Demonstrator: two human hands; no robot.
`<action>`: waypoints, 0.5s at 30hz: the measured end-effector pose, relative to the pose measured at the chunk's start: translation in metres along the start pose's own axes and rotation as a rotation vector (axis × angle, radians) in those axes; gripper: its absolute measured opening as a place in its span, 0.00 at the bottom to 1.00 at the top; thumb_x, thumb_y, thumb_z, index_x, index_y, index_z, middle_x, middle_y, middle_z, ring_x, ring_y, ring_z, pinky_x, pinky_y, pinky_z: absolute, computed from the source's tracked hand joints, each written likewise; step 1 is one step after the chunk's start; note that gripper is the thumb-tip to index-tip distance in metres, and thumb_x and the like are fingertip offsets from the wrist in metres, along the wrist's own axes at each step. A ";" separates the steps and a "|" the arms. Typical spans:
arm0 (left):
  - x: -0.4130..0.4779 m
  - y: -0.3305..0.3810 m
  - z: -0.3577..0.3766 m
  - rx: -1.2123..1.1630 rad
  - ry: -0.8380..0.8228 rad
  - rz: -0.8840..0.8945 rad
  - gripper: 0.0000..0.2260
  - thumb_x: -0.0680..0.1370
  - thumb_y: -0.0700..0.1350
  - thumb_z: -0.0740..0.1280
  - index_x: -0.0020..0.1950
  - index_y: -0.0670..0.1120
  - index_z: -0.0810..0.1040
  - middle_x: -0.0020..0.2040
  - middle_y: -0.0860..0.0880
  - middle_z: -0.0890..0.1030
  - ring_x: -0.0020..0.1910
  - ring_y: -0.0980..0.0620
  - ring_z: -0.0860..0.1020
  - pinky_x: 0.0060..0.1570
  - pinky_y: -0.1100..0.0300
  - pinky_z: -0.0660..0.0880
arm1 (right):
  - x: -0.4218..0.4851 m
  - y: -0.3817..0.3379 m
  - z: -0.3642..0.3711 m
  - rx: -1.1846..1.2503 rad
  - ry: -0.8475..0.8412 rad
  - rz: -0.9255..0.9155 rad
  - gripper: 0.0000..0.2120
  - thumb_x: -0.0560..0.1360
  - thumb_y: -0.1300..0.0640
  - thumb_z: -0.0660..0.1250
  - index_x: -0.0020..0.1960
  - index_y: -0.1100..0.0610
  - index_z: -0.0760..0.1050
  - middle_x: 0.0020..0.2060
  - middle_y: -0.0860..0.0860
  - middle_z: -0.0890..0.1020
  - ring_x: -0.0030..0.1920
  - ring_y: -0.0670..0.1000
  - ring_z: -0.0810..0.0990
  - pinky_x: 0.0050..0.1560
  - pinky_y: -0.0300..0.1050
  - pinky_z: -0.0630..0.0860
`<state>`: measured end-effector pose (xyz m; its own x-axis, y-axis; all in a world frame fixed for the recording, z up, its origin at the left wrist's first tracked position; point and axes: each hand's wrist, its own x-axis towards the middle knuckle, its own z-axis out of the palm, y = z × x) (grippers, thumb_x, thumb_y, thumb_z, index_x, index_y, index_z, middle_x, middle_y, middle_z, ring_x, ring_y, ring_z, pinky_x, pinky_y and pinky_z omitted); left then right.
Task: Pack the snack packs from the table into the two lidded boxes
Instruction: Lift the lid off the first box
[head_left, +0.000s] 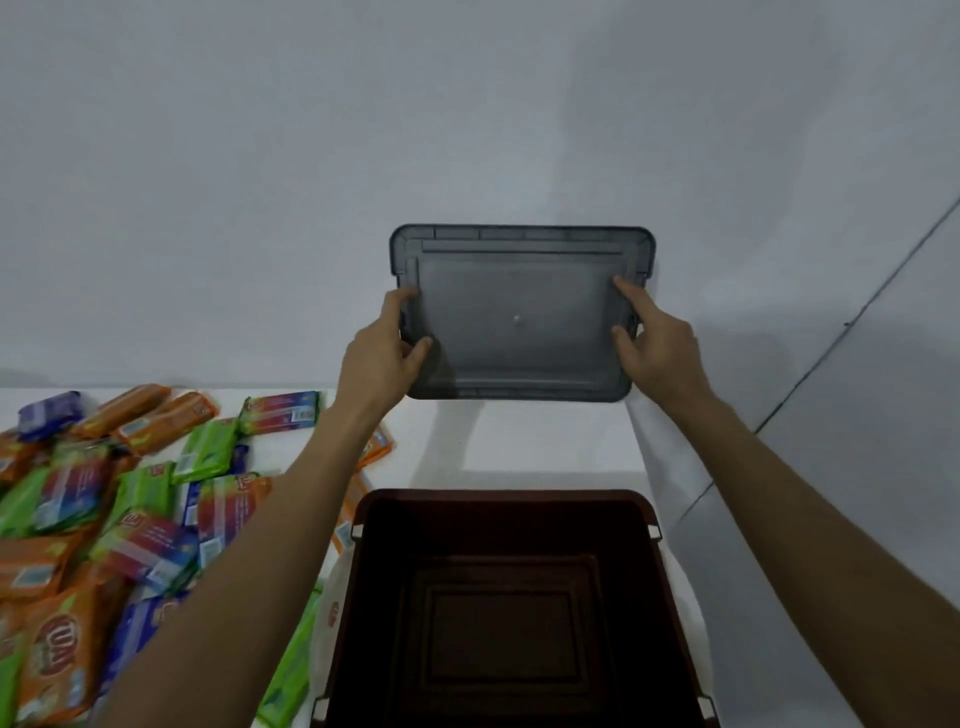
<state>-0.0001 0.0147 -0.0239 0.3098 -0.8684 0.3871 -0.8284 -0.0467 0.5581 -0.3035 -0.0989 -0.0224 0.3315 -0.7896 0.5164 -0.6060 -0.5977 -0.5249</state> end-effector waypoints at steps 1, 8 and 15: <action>0.004 -0.005 0.009 -0.010 -0.027 -0.013 0.25 0.78 0.47 0.67 0.72 0.53 0.60 0.53 0.43 0.82 0.44 0.44 0.82 0.45 0.47 0.80 | 0.002 0.004 0.008 0.011 -0.017 0.015 0.26 0.78 0.63 0.63 0.75 0.55 0.63 0.30 0.58 0.76 0.27 0.51 0.70 0.31 0.47 0.73; 0.015 -0.033 0.051 -0.096 -0.207 -0.097 0.28 0.78 0.42 0.67 0.74 0.51 0.58 0.56 0.38 0.80 0.45 0.43 0.81 0.46 0.49 0.79 | 0.000 0.032 0.048 -0.022 -0.142 0.126 0.29 0.77 0.65 0.63 0.76 0.57 0.61 0.31 0.53 0.72 0.31 0.52 0.72 0.36 0.41 0.68; 0.019 -0.048 0.065 -0.113 -0.253 -0.139 0.32 0.77 0.44 0.69 0.75 0.56 0.55 0.64 0.41 0.74 0.54 0.43 0.79 0.53 0.45 0.79 | -0.001 0.037 0.060 0.037 -0.176 0.192 0.30 0.77 0.64 0.63 0.77 0.53 0.59 0.39 0.58 0.74 0.37 0.56 0.76 0.43 0.49 0.77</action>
<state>0.0145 -0.0314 -0.0912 0.2783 -0.9537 0.1142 -0.7247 -0.1304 0.6767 -0.2825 -0.1282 -0.0832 0.3353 -0.8993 0.2809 -0.6441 -0.4364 -0.6283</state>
